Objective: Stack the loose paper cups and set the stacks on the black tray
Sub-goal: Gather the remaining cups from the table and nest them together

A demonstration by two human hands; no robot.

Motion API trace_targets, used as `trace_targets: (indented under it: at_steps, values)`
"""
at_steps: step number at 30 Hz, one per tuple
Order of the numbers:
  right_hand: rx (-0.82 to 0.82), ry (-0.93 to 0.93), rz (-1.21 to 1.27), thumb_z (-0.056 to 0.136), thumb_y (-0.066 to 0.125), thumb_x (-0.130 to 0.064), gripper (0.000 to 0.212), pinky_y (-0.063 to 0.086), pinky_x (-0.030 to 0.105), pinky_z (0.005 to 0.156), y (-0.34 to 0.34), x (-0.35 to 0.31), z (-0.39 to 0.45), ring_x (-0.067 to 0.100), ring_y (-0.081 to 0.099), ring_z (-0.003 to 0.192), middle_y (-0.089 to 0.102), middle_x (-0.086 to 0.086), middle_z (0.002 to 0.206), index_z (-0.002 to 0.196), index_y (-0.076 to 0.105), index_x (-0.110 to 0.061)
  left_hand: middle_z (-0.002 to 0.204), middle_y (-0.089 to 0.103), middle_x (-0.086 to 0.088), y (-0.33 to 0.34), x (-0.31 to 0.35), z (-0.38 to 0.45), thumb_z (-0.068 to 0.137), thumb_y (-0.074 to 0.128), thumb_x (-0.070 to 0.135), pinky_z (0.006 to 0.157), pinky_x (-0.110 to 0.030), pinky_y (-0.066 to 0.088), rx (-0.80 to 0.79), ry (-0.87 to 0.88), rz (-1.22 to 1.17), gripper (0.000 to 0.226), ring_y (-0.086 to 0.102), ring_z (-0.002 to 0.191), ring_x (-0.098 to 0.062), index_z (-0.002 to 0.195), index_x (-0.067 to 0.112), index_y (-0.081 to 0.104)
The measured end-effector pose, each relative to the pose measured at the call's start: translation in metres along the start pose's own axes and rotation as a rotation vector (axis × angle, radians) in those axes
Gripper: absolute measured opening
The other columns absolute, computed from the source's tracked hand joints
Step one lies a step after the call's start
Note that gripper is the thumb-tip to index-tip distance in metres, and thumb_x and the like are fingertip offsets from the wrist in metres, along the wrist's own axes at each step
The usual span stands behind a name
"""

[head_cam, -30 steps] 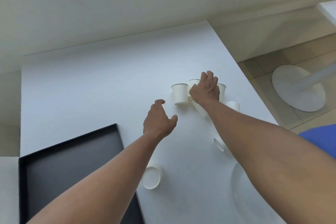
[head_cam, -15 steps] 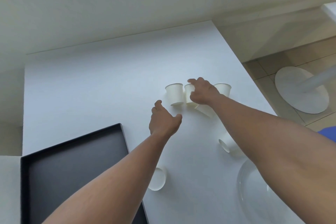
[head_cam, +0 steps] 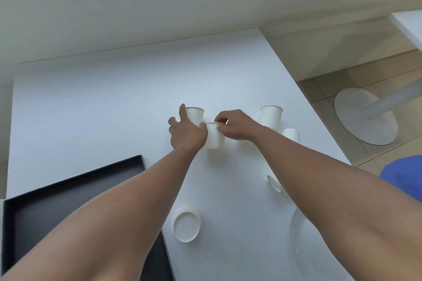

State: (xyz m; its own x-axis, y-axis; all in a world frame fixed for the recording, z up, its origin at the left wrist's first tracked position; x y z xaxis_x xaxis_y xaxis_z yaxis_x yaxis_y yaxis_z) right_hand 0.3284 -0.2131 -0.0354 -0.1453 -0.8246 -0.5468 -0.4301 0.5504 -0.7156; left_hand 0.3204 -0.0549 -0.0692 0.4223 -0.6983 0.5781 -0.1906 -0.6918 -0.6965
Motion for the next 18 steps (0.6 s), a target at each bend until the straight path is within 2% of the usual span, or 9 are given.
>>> trace_targets:
  at_steps: [2, 5, 9, 11, 14, 18]
  values:
    - [-0.029, -0.01, -0.015, 0.09, 0.051, -0.016, 0.023, 0.046, 0.026, 0.076, 0.004, -0.003, -0.001, 0.018, 0.06, 0.095, 0.066, -0.001, 0.109, 0.106, 0.067, -0.018, 0.151, 0.031, -0.015, -0.002, 0.0, 0.006, 0.096, 0.056, 0.041, 0.086, -0.042, 0.044, 0.005, 0.012, 0.04, 0.078, 0.041, 0.134, -0.034, 0.158, 0.033, 0.009]
    - [-0.018, 0.012, 0.02, 0.087, 0.052, -0.014, 0.02, 0.046, 0.024, 0.068, 0.003, -0.003, -0.003, 0.017, 0.061, 0.089, 0.066, -0.001, 0.104, 0.099, 0.067, -0.017, 0.134, 0.051, -0.014, -0.004, 0.0, 0.01, 0.097, 0.057, 0.036, 0.079, -0.039, 0.042, -0.015, 0.048, 0.073, 0.075, 0.051, 0.124, -0.034, 0.156, 0.029, 0.012]
    - [0.08, 0.036, 0.095, 0.082, 0.05, -0.013, 0.02, 0.047, 0.027, 0.067, -0.009, -0.001, -0.009, 0.016, 0.057, 0.077, 0.067, -0.002, 0.098, 0.093, 0.066, -0.019, 0.145, 0.04, -0.011, -0.006, -0.002, 0.003, 0.092, 0.065, 0.026, 0.088, -0.041, 0.046, -0.055, 0.014, 0.069, 0.083, 0.047, 0.13, -0.031, 0.157, 0.017, 0.013]
    - [0.135, 0.044, 0.128, 0.08, 0.049, -0.013, 0.02, 0.049, 0.027, 0.066, -0.016, 0.0, -0.011, 0.016, 0.058, 0.077, 0.068, -0.003, 0.094, 0.088, 0.066, -0.021, 0.143, 0.037, -0.011, -0.006, -0.003, -0.002, 0.089, 0.066, 0.023, 0.088, -0.041, 0.048, -0.087, 0.004, 0.116, 0.078, 0.047, 0.129, -0.031, 0.154, 0.015, 0.022]
    - [0.233, 0.073, 0.173, 0.078, 0.049, -0.018, 0.016, 0.047, 0.025, 0.058, -0.026, 0.0, -0.014, 0.017, 0.058, 0.075, 0.067, -0.003, 0.089, 0.083, 0.064, -0.022, 0.135, 0.04, -0.01, -0.007, -0.007, -0.008, 0.084, 0.063, 0.017, 0.089, -0.041, 0.051, -0.137, -0.015, 0.142, 0.067, 0.045, 0.126, -0.029, 0.145, 0.014, 0.034]
    - [0.346, 0.095, 0.275, 0.079, 0.052, -0.02, 0.013, 0.044, 0.024, 0.054, -0.034, -0.001, -0.02, 0.016, 0.059, 0.076, 0.066, -0.003, 0.089, 0.082, 0.063, -0.025, 0.129, 0.048, -0.006, -0.006, -0.01, -0.02, 0.082, 0.059, 0.012, 0.09, -0.041, 0.052, -0.169, -0.023, 0.11, 0.065, 0.044, 0.124, -0.027, 0.142, 0.016, 0.035]
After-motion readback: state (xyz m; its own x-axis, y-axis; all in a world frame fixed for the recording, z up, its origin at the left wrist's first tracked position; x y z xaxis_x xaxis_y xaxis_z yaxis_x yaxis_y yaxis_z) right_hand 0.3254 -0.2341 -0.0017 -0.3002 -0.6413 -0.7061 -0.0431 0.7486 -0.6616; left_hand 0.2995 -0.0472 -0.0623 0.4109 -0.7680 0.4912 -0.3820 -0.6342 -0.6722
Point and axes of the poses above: each hand's wrist, its own z-axis towards the middle knuckle, its own y-axis out of the palm, x = y × z, the point moved 3 cm from there along z, towards the middle knuckle
